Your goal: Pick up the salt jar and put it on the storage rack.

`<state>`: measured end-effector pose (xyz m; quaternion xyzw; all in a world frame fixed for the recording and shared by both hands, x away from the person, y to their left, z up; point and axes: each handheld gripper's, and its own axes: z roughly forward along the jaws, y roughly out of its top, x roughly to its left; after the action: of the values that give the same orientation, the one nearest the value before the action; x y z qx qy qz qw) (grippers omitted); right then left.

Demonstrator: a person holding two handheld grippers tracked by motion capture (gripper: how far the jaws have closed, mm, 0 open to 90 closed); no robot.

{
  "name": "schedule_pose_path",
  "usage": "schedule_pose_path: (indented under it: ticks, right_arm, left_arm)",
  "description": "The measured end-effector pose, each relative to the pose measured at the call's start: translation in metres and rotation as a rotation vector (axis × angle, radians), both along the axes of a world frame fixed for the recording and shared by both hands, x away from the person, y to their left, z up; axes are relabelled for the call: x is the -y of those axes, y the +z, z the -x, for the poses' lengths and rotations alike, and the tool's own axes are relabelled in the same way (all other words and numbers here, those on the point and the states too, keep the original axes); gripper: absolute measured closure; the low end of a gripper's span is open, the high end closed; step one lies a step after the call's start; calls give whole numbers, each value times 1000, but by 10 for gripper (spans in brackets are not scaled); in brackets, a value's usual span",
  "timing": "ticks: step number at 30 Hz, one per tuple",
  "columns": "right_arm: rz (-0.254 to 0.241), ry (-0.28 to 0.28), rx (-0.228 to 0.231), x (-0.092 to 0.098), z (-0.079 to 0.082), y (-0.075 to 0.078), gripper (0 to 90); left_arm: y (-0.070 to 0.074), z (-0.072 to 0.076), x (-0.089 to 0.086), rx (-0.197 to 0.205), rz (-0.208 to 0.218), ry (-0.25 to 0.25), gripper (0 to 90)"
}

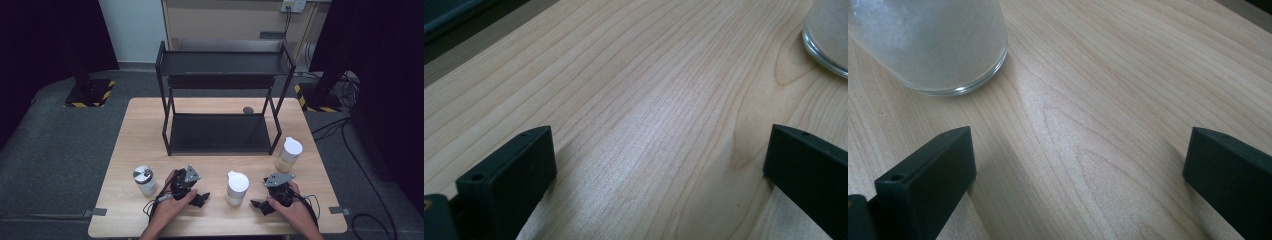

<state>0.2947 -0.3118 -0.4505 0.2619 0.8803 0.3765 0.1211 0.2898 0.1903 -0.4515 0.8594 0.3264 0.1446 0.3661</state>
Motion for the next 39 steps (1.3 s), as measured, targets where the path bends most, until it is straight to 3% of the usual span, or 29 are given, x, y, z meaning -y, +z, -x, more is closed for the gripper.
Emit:
schedule_pose_path:
  ticks: [16,19,39]
  right_arm:
    - [-1,0,0,0,0,0,9]
    - [-1,0,0,0,0,0,9]
    - [-2,-1,0,0,0,0,9]
  left_arm:
    - [0,1,0,2,1,7,0]
    - [1,2,-1,-1,17,20,19]
    - [24,22,-14,73,61,41,18]
